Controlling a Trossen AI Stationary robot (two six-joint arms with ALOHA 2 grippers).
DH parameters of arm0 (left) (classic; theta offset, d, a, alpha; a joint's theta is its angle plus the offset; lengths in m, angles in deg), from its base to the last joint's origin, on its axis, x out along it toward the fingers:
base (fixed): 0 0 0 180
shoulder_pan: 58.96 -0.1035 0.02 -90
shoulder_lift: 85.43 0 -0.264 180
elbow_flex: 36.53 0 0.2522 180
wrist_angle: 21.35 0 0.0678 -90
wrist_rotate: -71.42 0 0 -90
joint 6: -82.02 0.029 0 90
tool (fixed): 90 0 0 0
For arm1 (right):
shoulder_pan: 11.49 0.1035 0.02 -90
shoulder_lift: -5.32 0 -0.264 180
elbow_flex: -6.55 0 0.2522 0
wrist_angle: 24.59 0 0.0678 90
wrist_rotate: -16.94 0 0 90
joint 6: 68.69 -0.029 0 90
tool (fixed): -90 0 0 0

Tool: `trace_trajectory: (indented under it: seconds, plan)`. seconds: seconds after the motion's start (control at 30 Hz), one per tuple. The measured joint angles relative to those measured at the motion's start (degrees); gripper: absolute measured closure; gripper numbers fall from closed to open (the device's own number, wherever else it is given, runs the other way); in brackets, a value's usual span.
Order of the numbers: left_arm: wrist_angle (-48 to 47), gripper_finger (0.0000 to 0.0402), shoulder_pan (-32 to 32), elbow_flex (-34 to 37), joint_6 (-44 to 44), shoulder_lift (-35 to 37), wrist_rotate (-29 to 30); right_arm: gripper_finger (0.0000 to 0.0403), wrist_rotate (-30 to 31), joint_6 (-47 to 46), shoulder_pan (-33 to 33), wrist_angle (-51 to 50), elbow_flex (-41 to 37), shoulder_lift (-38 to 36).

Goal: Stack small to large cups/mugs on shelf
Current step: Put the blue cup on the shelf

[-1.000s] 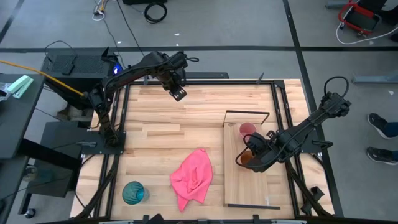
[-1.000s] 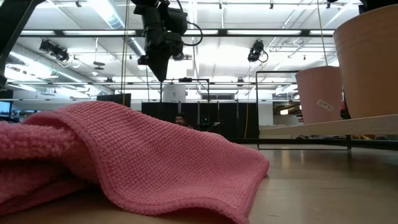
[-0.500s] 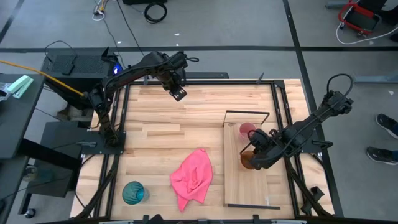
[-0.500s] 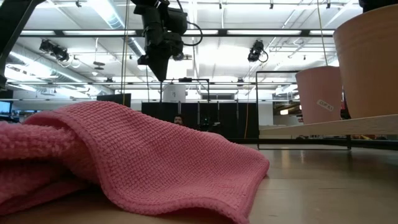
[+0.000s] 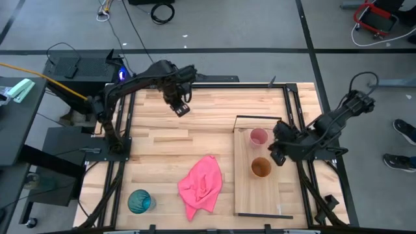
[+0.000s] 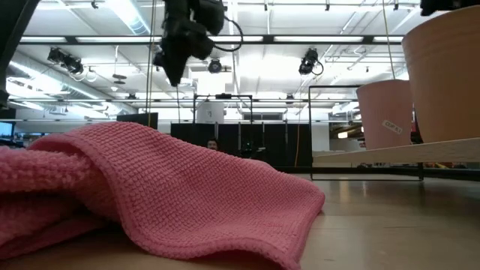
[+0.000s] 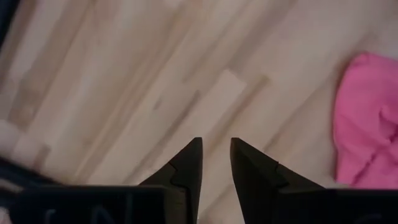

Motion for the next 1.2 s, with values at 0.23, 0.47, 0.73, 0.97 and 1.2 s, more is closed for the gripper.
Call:
trace_trajectory:
  seconds: [0.23,0.47,0.73,0.97,1.2]
  plan:
    - [-2.1,0.0314,8.4,0.0,-8.4,6.2,0.1,0.0339,7.0,1.8,0.0,0.0,0.0,-2.9]
    - [-2.1,0.0324,19.2,0.0,-20.7,14.7,2.0,0.0339,7.7,2.0,0.0,0.5,0.0,-3.0]
    - [-2.0,0.0335,35.8,4.2,-39.5,24.5,6.1,0.0339,7.5,0.7,0.0,5.2,0.0,-2.9]
    - [-2.1,0.0349,53.7,17.7,-61.4,32.9,6.2,0.0339,7.5,0.1,0.0,9.1,0.0,-2.9]
    - [-1.7,0.0352,70.1,28.5,-81.3,35.2,6.0,0.0339,7.5,-3.3,0.0,11.1,0.0,-2.9]
